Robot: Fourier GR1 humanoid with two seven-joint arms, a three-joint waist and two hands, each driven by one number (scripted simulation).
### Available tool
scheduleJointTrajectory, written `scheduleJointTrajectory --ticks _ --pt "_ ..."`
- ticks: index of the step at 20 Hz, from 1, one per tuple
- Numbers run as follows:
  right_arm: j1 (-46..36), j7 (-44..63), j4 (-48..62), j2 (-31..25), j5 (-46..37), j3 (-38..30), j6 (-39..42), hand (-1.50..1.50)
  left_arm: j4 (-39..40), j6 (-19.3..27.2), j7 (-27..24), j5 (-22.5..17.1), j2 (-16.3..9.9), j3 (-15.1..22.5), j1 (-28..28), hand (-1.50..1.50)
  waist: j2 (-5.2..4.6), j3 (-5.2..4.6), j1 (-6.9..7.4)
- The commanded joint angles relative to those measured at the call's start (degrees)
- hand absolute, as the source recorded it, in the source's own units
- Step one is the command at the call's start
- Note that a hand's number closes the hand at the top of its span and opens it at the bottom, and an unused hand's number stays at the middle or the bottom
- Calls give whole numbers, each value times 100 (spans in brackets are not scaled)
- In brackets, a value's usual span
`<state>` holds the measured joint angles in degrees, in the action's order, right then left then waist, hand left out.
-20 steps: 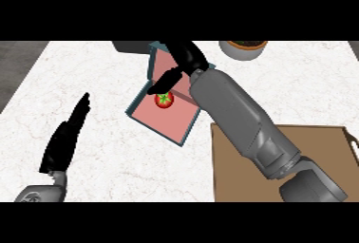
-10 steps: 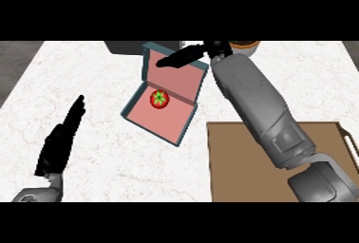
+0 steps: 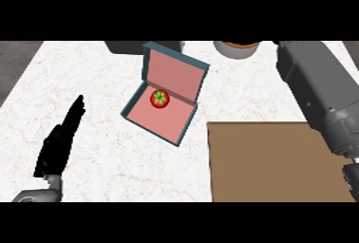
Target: Pick the tomato from the tray and place it in the cardboard box
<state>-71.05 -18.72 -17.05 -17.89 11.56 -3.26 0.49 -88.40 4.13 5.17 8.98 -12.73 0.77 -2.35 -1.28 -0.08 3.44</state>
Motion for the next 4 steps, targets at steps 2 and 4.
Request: scheduleJointTrajectory --ticks 2,4 --pt "169 -446 457 -607 -64 -126 602 -150 32 7 -26 59 -7 -15 -42 0 -28 16 5" --pt "258 -657 514 -872 -126 -102 938 -150 50 -61 86 -7 64 41 -94 0 -44 19 25"
